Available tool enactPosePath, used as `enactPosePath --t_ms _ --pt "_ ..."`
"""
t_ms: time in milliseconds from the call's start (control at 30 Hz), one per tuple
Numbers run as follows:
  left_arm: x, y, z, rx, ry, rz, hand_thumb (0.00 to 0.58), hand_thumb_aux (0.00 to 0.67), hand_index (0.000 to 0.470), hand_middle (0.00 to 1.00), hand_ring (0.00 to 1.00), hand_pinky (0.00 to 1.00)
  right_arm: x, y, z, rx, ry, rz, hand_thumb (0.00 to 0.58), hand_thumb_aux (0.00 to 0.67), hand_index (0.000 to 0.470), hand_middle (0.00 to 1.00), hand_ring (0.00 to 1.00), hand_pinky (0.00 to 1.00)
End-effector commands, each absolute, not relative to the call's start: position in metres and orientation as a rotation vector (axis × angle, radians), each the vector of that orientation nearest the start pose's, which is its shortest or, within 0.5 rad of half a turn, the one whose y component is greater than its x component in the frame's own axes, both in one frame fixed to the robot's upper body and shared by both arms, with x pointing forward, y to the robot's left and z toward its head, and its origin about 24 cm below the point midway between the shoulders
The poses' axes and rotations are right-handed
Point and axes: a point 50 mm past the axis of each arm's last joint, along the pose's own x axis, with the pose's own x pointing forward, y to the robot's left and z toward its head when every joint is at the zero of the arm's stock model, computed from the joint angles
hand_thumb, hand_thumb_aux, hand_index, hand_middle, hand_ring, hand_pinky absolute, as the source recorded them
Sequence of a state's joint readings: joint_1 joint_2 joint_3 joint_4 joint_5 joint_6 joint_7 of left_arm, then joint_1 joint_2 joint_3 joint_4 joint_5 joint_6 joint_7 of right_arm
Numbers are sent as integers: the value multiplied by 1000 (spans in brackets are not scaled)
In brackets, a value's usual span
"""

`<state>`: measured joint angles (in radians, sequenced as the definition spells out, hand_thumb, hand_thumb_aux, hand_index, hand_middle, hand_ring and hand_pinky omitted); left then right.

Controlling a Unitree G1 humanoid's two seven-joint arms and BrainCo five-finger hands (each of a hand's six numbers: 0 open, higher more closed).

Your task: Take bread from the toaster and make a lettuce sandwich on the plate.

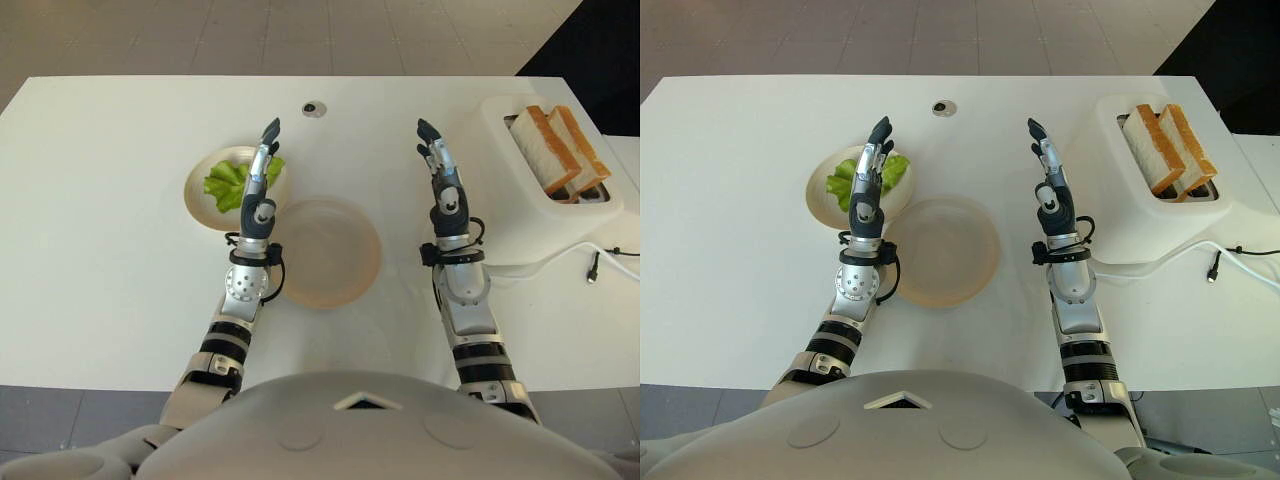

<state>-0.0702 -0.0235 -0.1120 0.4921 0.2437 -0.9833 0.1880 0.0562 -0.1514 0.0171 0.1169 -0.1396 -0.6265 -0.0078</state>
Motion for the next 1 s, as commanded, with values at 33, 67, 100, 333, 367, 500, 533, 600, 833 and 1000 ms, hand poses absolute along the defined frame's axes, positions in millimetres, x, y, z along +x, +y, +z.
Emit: enactPosePath --t_ms 33,67,100,333,367,500,533,600,833,1000 --pt "221 108 16 110 -466 -100 0 0 0 0 0 0 229 -166 60 -282 -449 104 0 0 0 0 0 0" --pt "222 108 15 107 -456 -97 0 0 0 0 0 0 229 -166 60 -284 -448 104 0 0 0 0 0 0" --pt "222 108 15 102 -448 -93 0 0 0 0 0 0 229 -166 60 -286 -445 103 0 0 0 0 0 0" --pt "223 110 13 107 -435 -89 0 0 0 0 0 0 206 -242 137 -680 -683 -191 0 0 0 0 0 0" --pt "222 111 13 110 -434 -84 0 0 0 0 0 0 199 -267 152 -799 -666 -281 0 0 0 0 0 0" --pt "218 107 13 118 -448 -110 0 0 0 0 0 0 179 -336 163 -1186 -379 -463 0 0 0 0 0 0" --pt "217 106 13 123 -453 -116 0 0 0 0 0 0 176 -344 158 -1238 -305 -469 0 0 0 0 0 0" --pt "216 106 13 130 -456 -121 0 0 0 0 0 0 172 -357 148 -1305 -179 -476 0 0 0 0 0 0" --pt "214 108 13 135 -458 -114 0 0 0 0 0 0 183 -366 121 -1357 15 -409 0 0 0 0 0 0" --pt "214 107 15 134 -463 -118 0 0 0 0 0 0 196 -358 120 -1365 5 -352 71 42 29 12 12 12"
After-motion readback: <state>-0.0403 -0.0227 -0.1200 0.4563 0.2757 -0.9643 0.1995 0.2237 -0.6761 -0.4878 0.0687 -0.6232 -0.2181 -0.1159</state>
